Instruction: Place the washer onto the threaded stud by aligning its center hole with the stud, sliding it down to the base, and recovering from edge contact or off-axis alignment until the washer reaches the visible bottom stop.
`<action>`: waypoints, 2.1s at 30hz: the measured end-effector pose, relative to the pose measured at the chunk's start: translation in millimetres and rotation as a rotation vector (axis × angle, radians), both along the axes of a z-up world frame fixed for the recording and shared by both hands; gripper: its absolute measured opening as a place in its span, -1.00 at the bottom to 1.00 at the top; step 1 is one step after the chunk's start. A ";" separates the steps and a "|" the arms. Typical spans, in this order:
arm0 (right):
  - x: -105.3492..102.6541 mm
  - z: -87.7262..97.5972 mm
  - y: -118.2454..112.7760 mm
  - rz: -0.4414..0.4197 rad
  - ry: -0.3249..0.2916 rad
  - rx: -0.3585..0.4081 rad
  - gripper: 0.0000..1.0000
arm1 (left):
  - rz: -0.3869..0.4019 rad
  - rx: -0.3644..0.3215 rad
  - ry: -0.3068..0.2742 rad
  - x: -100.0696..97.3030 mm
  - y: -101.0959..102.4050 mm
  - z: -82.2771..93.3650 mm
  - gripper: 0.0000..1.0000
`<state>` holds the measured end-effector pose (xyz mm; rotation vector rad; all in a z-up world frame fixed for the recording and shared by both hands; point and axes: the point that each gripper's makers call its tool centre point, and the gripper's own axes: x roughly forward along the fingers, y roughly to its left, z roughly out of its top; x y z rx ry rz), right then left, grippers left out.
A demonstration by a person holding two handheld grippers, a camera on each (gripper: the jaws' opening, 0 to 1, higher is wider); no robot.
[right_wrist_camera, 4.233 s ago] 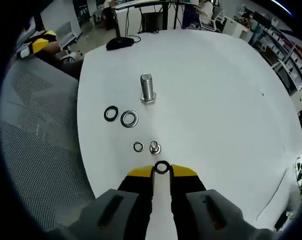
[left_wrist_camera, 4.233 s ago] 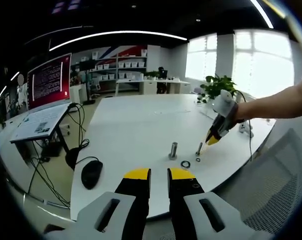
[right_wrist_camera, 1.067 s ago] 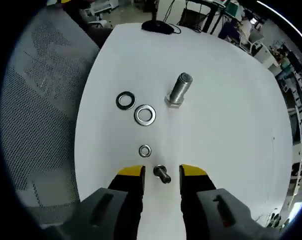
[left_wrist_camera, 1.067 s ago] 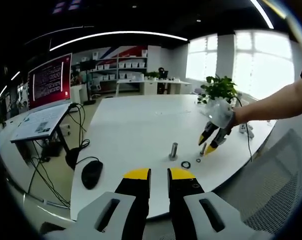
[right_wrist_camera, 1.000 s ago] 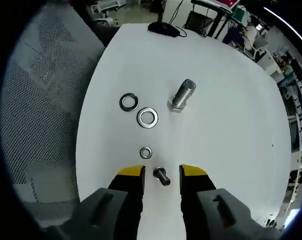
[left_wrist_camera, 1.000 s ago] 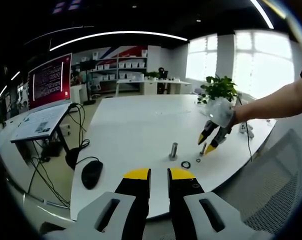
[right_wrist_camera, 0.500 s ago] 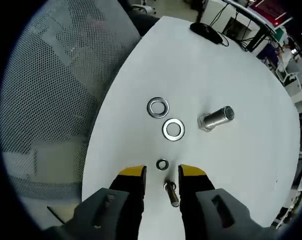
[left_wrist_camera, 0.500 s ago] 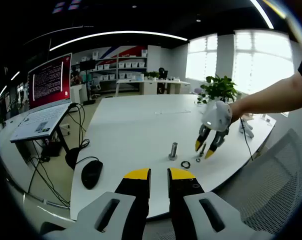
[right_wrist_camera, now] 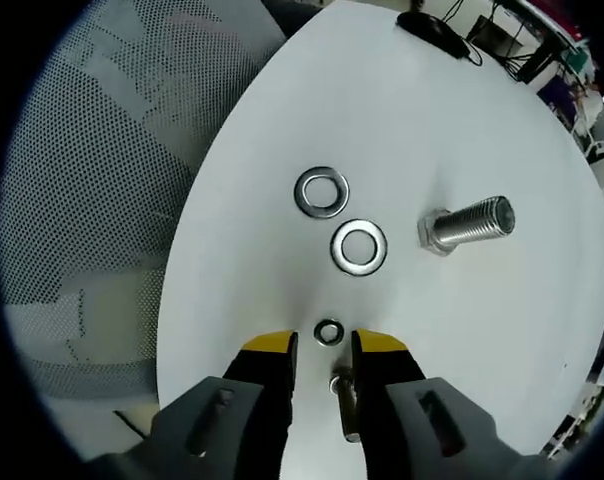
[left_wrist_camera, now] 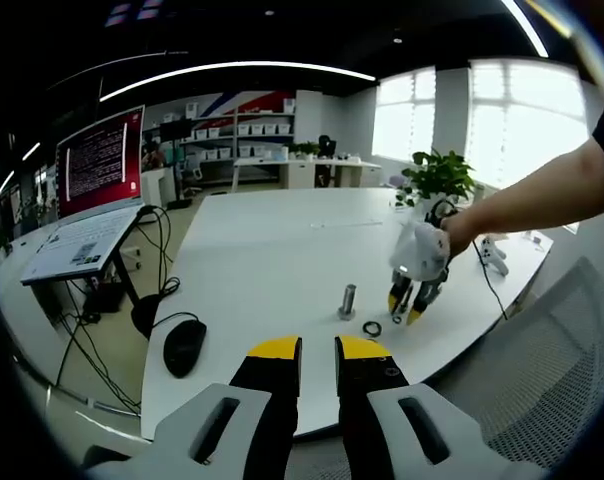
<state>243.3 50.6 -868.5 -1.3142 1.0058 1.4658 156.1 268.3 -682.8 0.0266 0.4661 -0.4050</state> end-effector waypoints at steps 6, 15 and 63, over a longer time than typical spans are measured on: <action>1.0 -0.3 -2.0 0.013 -0.014 -0.016 -0.57 | 0.003 0.000 -0.002 0.5 0.7 0.2 -0.78; 4.4 -1.1 -1.3 -0.029 -0.025 -0.013 -0.65 | 0.002 0.000 -0.001 0.4 0.5 0.0 -0.78; 9.3 60.0 -4.7 -0.189 -0.043 0.109 -0.73 | -0.009 -0.004 -0.006 0.8 -1.3 0.7 -0.78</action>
